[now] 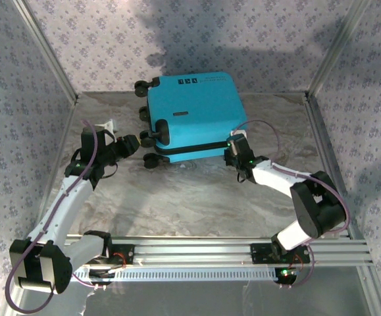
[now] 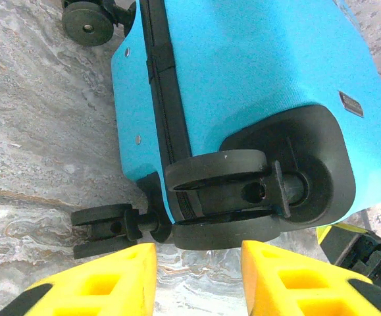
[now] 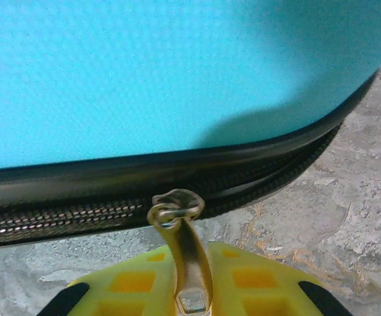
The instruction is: Pack the luggage
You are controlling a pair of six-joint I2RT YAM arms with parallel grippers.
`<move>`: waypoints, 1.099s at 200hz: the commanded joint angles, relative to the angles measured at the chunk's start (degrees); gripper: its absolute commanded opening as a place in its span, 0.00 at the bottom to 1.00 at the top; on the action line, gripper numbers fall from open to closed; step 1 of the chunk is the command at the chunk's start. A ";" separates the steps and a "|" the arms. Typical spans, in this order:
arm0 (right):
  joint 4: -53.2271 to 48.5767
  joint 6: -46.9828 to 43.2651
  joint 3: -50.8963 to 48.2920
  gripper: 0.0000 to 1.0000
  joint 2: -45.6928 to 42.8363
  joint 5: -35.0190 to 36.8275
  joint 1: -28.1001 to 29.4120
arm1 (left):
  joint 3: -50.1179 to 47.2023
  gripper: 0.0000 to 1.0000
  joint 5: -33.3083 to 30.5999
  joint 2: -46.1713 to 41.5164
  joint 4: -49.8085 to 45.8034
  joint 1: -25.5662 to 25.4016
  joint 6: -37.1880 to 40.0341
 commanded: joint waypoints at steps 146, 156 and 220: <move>10.89 -10.14 -8.50 0.00 -8.57 -34.30 -7.78 | 3.24 0.68 -3.78 7.40 4.35 -4.61 -3.95; 10.58 -10.42 -8.90 0.00 -9.26 -33.74 -6.46 | 3.66 0.68 -4.51 7.91 4.24 -4.61 -4.08; 7.86 -11.74 -10.89 0.00 -14.28 -32.99 0.28 | 6.94 0.69 -7.58 8.41 2.41 -4.52 -2.89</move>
